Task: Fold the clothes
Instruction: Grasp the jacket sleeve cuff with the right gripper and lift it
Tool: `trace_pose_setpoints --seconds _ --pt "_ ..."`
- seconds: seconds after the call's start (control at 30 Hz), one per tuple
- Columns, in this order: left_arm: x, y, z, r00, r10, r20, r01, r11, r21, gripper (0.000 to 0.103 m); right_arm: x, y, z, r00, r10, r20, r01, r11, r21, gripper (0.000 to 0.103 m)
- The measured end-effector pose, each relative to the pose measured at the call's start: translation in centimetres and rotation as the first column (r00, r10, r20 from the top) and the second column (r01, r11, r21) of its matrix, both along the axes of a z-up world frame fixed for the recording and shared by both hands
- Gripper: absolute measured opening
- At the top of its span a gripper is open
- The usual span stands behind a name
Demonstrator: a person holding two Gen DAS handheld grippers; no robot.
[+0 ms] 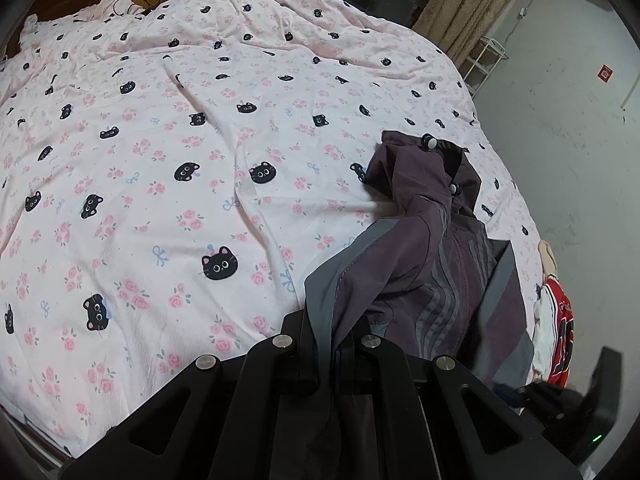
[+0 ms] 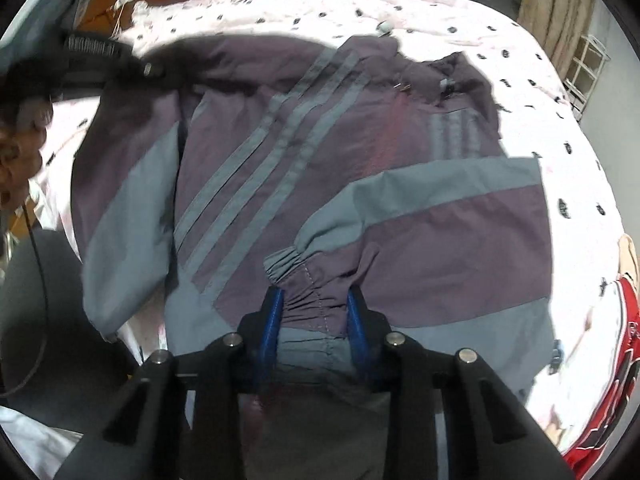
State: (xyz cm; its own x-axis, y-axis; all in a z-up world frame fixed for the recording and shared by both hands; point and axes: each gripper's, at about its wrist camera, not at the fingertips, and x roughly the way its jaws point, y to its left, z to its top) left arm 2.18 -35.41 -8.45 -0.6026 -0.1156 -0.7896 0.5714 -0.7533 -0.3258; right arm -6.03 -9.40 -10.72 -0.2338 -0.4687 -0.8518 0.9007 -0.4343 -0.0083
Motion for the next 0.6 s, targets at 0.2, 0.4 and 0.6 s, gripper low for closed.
trace_pose_setpoints --seconds 0.2,0.4,0.6 --pt "0.3 -1.1 0.6 1.0 0.024 -0.011 -0.024 1.0 -0.014 0.004 -3.2 3.2 4.1 0.998 -0.065 0.011 0.066 0.995 -0.07 0.03" --pt "1.6 -3.3 1.6 0.997 0.081 -0.006 -0.081 0.995 -0.059 0.004 -7.9 8.7 7.4 0.981 -0.195 -0.013 0.193 0.974 -0.119 0.029" --pt "4.1 -5.9 2.0 0.987 0.157 0.026 -0.153 0.98 -0.124 0.004 -13.2 12.1 6.1 0.95 -0.309 0.036 0.311 0.945 -0.104 0.028"
